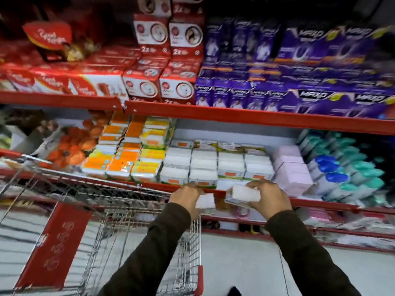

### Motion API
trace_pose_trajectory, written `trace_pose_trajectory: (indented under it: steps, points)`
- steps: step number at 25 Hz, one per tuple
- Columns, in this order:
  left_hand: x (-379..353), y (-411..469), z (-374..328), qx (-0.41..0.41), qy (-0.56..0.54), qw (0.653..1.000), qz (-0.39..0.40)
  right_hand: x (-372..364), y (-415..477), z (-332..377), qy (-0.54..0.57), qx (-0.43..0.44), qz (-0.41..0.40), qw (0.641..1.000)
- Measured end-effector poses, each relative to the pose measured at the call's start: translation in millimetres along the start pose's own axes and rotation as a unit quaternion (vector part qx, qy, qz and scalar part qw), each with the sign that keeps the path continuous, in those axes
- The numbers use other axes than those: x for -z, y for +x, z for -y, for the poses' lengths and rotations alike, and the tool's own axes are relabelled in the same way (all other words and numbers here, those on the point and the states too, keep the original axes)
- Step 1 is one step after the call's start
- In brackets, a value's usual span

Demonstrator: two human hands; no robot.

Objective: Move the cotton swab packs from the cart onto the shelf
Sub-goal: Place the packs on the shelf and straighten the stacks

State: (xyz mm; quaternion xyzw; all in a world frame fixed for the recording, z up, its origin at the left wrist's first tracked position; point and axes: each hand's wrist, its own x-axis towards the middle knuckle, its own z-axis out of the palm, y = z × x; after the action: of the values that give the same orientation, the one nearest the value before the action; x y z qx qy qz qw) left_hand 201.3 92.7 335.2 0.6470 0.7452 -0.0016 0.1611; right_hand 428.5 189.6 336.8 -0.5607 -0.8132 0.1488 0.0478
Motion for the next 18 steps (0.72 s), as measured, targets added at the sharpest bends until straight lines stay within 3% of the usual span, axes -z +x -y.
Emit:
trace_pose_trajectory:
  steps: [7, 18]
  points:
    - [-5, 86, -97, -0.003, 0.06, 0.997, -0.046, 25, 42, -74, -0.052, -0.016, -0.001, 0.999]
    - [-49, 152, -108, 0.034, 0.089, 0.995, -0.015, -29, 98, -88, -0.108, 0.046, 0.059, 0.991]
